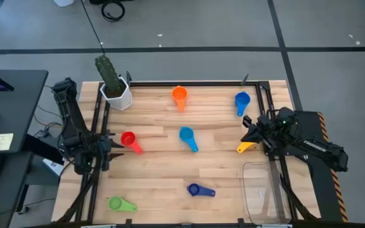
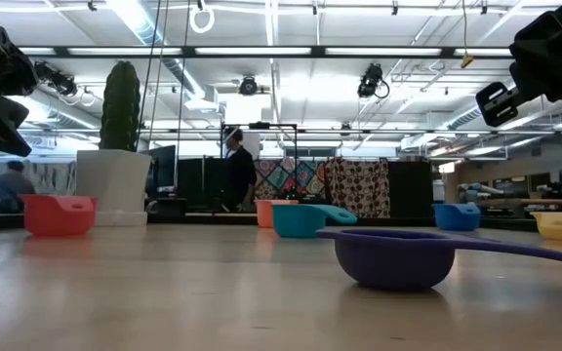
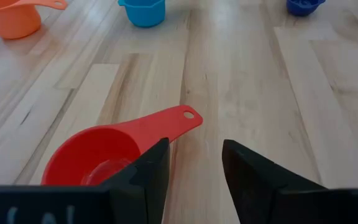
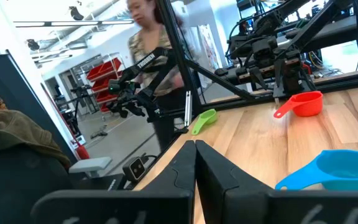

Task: Nest measuring cups in basket

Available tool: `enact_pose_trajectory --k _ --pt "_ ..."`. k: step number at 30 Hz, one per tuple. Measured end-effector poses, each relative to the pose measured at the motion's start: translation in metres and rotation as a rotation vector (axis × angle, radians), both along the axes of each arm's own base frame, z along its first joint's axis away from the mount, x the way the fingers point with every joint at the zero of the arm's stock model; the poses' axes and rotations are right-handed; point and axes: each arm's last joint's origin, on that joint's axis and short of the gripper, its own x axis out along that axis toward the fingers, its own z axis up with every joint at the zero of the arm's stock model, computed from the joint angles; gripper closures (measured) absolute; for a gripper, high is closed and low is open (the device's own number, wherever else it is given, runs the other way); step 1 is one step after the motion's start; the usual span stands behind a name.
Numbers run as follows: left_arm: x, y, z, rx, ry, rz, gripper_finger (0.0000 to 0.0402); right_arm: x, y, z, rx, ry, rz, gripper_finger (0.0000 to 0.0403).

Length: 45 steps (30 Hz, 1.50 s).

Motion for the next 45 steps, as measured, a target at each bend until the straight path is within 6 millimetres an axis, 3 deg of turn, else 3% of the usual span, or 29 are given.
enact_pose_trajectory --k 25,41,45 --pt "0.0 -0.001 0.001 -0.018 -0.006 0.0 0.0248 0.0 0.0 0.0 0.0 0.0 0.0 0.0389" --pt "0.006 -0.018 0.011 -0.249 -0.096 0.009 0.0248 0.0 0.0 0.0 0.0 0.001 0.0 0.0389" --pt "0.006 -0.019 0.011 -0.212 -0.084 -0.025 0.0248 0.0 0.0 0.0 0.0 0.0 0.0 0.0389"
